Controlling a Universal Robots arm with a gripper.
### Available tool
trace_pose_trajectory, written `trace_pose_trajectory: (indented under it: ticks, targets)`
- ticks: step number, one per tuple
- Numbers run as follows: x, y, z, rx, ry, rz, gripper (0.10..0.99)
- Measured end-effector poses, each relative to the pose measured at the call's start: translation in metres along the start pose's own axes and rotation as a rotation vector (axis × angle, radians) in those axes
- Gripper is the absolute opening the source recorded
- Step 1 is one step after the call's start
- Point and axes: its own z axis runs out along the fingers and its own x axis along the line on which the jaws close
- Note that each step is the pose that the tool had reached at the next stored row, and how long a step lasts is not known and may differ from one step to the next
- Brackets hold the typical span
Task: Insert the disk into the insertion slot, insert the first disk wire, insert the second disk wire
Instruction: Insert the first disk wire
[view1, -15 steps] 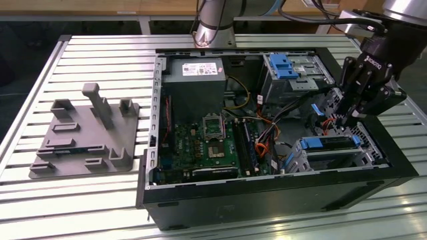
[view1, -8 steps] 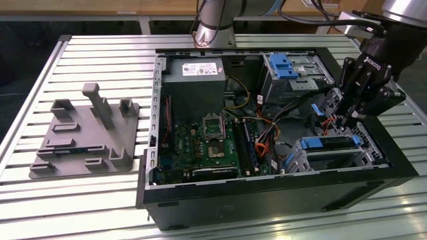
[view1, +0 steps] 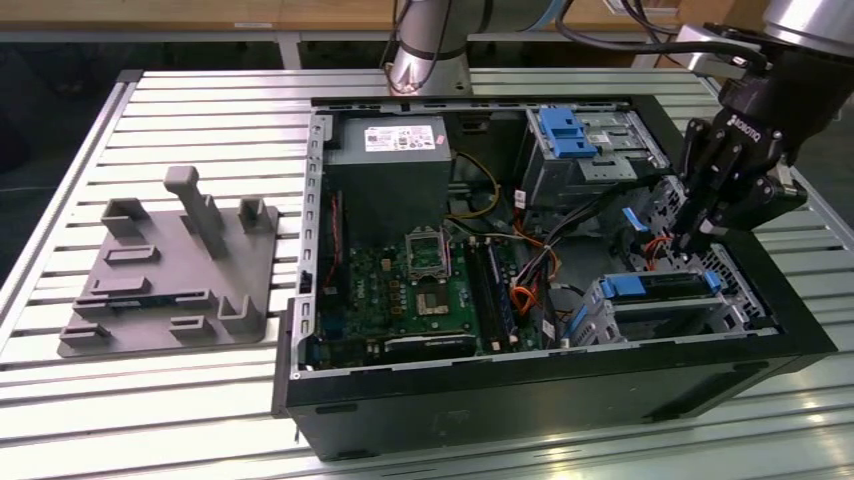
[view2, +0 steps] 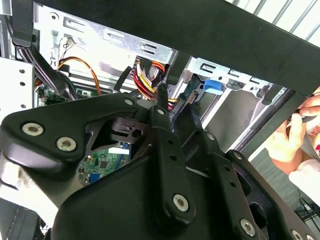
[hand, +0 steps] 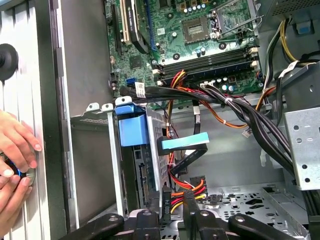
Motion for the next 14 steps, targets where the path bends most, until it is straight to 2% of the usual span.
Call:
trace_pose_trajectory:
  ticks: [7,9,10,11,12,13,14]
  targets:
    - [-0.0003,-0.0006,0.0008,0.0,0.0003,0.0,0.325]
    - [-0.0004,-0.0006,0.0009,0.0,0.0027,0.0,0.325]
    - [-0.0003,-0.0006,0.0008,0.001,0.0046,0.001,0.314]
    - [-0.0003,-0.0006,0.0008,0.001,0.0058,0.001,0.243]
    - [-0.0003,-0.0006,0.0009,0.001,0.0071,0.001,0.243]
    - [-0.0004,-0.0006,0.0009,0.001,0.009,0.001,0.18]
    - [-0.0004,-0.0005,0.001,0.002,0.0115,0.001,0.165]
